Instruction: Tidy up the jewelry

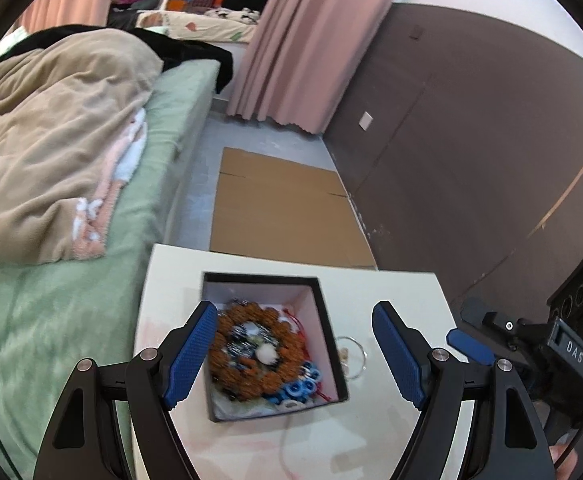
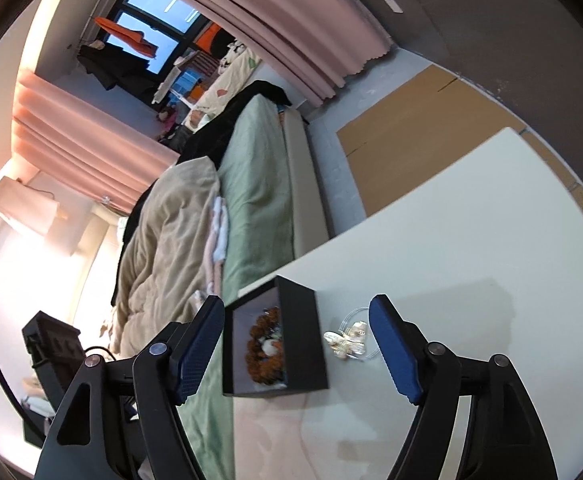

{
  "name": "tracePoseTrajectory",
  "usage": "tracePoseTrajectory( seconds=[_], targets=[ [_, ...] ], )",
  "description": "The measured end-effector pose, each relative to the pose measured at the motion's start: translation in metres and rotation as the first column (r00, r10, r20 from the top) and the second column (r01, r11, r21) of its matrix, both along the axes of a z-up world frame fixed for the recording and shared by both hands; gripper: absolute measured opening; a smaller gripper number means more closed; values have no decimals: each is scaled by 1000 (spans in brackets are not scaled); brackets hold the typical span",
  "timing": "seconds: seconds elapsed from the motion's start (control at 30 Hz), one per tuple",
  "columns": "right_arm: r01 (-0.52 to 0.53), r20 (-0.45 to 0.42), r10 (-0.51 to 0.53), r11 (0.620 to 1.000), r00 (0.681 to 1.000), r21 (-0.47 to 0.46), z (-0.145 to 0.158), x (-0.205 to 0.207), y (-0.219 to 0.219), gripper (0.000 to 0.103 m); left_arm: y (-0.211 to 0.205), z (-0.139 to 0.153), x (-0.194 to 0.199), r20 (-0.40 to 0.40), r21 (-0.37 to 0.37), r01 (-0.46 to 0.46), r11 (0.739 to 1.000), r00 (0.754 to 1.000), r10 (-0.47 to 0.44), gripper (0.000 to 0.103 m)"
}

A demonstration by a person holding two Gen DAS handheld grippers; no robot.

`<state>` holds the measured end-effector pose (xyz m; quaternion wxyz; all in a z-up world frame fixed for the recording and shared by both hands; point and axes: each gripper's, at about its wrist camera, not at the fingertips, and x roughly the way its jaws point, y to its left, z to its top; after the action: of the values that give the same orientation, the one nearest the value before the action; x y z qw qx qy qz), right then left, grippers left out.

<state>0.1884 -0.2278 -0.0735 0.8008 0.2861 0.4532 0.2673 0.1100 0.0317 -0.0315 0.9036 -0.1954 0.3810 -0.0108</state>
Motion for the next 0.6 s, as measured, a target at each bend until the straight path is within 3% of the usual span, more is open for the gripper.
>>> tracePoseTrajectory(
  seconds=[0.33,0.6],
  targets=[
    [59,-27,-60,998,998,-30,0,-10,-45,75,-56,-9,1,-40,67,114,991,993,-111,80],
    [88,-23,-88,996,996,-36,0,-11,-70,75,-83,-20,18,-108,90,188,978,978,-178,63]
  ],
)
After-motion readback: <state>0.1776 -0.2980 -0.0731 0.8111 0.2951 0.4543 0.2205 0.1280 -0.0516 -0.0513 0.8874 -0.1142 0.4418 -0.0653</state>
